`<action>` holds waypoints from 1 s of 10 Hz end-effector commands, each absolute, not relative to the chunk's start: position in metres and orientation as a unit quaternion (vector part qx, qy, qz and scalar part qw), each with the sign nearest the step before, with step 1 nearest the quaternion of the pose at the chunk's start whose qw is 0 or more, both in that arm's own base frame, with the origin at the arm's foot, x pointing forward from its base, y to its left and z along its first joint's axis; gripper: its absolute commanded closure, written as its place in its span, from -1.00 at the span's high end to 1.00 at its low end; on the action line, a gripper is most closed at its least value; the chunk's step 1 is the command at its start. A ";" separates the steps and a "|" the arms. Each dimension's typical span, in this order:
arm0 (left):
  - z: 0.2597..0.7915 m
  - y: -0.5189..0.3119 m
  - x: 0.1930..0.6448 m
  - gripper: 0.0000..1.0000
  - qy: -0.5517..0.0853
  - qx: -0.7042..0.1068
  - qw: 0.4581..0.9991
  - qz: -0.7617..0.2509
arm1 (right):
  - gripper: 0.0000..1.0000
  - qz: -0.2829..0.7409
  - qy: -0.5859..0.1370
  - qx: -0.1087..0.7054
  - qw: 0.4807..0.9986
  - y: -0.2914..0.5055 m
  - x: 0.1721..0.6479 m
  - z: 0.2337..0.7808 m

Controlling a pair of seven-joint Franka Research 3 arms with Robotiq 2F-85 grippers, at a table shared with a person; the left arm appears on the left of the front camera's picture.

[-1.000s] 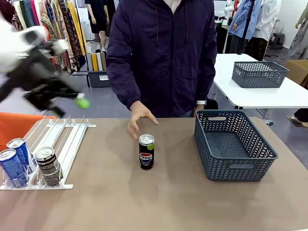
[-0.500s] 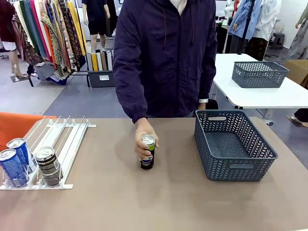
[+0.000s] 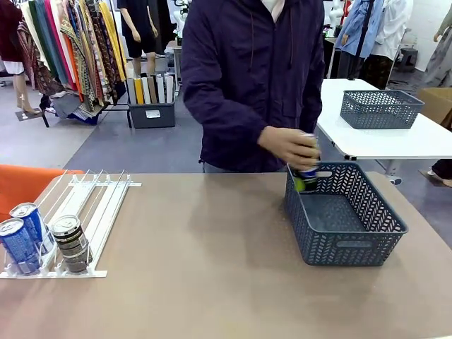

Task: Retrieve and store the cans from the dispenser.
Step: Pick up one can from the Automatic Can Dispenser and place it in the middle of the table, then pick up the last remaining can from one row of the Automatic Can Dispenser and place it in the middle of the table.

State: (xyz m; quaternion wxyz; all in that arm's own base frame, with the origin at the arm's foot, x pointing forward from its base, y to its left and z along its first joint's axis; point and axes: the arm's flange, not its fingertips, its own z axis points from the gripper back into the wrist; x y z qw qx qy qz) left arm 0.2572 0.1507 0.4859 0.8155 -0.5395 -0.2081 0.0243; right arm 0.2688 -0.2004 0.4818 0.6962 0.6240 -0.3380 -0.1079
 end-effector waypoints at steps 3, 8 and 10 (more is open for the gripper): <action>0.495 0.147 0.256 1.00 -0.217 -0.535 0.817 0.011 | 1.00 -0.108 -0.346 0.632 0.685 -0.200 0.271 0.487; 0.494 0.146 0.254 1.00 -0.207 -0.528 0.823 0.022 | 1.00 -0.108 -0.346 0.632 0.685 -0.200 0.271 0.487; 0.504 0.131 0.254 1.00 -0.190 -0.458 0.868 0.012 | 1.00 -0.108 -0.346 0.632 0.685 -0.200 0.271 0.487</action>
